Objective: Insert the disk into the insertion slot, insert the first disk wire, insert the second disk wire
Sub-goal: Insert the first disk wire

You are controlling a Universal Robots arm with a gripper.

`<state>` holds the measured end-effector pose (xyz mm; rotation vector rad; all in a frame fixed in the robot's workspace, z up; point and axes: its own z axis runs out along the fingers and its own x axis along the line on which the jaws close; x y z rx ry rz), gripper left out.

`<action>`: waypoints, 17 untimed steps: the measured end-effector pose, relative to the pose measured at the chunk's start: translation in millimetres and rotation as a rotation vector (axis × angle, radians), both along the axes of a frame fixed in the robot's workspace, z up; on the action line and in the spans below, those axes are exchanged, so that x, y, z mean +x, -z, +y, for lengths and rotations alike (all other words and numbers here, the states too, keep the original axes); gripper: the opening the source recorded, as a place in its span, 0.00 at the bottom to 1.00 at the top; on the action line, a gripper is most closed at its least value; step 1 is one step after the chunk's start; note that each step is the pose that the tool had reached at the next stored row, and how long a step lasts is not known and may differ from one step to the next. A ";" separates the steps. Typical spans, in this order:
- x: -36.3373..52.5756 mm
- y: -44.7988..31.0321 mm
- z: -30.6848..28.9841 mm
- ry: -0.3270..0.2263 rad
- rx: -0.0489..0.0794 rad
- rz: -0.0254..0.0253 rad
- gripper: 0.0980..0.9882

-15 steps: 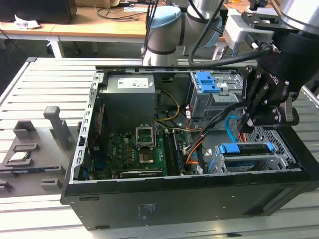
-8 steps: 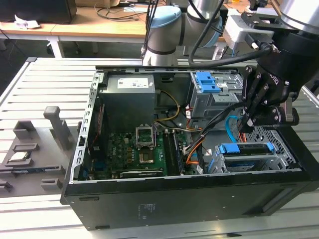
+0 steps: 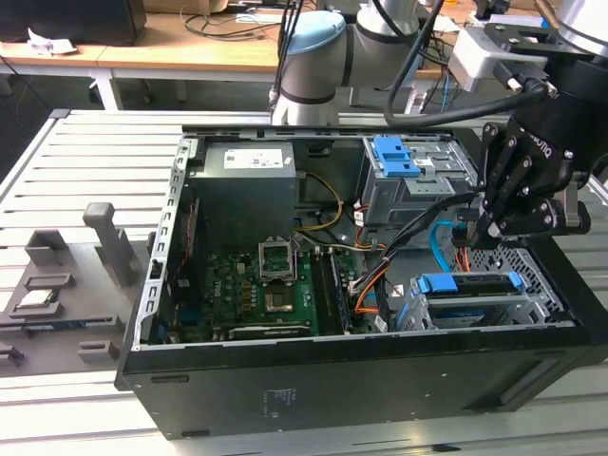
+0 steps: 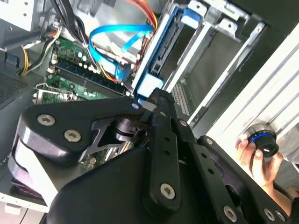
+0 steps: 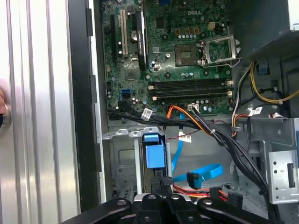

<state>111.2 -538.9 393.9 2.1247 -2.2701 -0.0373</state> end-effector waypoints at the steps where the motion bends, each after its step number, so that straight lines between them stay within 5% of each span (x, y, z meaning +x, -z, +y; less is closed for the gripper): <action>1: 2.9 0.0 1.9 0.000 0.000 0.0001 0.01; 4: 13.6 0.2 11.6 0.000 -0.002 0.0004 0.01; 7: 28.8 3.9 30.7 0.000 -0.010 0.0028 0.01; 17: 35.4 11.4 44.7 0.000 -0.011 0.0039 0.01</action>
